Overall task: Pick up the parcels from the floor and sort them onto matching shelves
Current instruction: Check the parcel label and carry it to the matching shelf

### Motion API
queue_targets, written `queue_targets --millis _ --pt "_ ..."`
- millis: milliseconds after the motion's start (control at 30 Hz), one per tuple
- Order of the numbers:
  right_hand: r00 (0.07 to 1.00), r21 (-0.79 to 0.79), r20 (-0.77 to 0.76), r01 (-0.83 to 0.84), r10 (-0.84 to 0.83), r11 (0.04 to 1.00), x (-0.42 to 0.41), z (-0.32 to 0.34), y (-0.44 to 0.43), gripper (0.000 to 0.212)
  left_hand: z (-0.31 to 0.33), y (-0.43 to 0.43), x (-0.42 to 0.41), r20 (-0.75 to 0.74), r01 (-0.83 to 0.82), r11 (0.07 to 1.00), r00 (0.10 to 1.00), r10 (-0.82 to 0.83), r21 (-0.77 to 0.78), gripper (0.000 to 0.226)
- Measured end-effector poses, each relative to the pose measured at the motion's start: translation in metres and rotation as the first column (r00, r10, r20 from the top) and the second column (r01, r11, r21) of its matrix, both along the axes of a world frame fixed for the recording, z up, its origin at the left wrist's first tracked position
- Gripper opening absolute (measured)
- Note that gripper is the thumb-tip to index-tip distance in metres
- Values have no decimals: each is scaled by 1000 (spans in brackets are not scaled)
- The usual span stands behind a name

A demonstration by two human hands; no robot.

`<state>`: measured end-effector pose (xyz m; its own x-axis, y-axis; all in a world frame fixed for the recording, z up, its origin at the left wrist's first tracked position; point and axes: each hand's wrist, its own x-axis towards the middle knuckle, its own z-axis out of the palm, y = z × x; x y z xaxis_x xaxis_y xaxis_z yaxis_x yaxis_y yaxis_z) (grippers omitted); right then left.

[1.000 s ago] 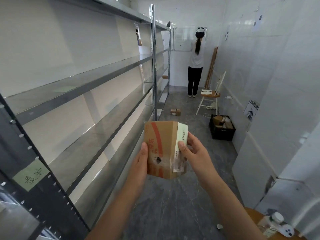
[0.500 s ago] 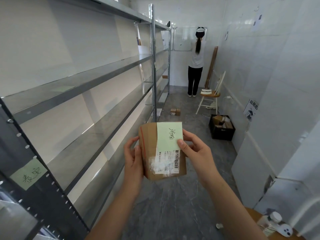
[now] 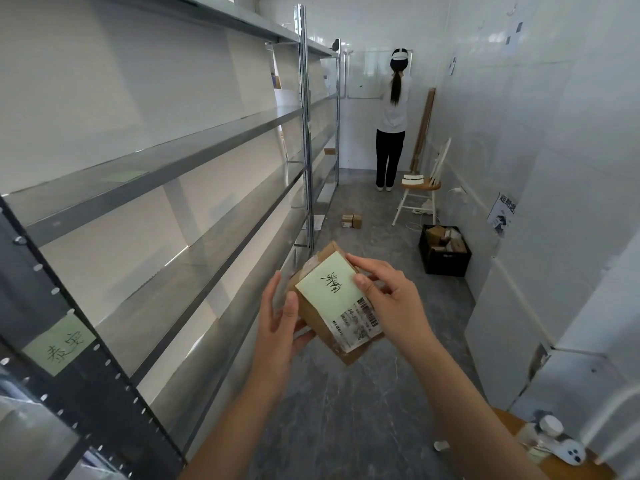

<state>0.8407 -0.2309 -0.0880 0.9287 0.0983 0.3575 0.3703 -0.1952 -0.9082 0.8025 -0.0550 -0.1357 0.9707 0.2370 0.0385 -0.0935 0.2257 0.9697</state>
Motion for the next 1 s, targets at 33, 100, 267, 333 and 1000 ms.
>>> queue_targets --millis 33,100,267,333,1000 --pt "999 -56 32 -3 5 998 0 1 0 37 0 -2 0 2 16 1000 1000 -16 -9 62" --pt "998 -129 66 4 5 992 0 3 1 37 0 -5 -1 3 31 999 1000 -31 -42 67" --pt "999 -163 34 22 -17 986 2 11 -5 36 -4 -5 0 -23 -12 990 1000 9 -141 54" --pt "997 -38 -38 -65 63 997 2 13 -5 38 -6 -4 0 -37 -34 982 999 28 -184 51" --pt "920 587 -380 159 97 794 4 14 -5 26 1 -13 2 -80 -14 965 997 -8 -264 32"
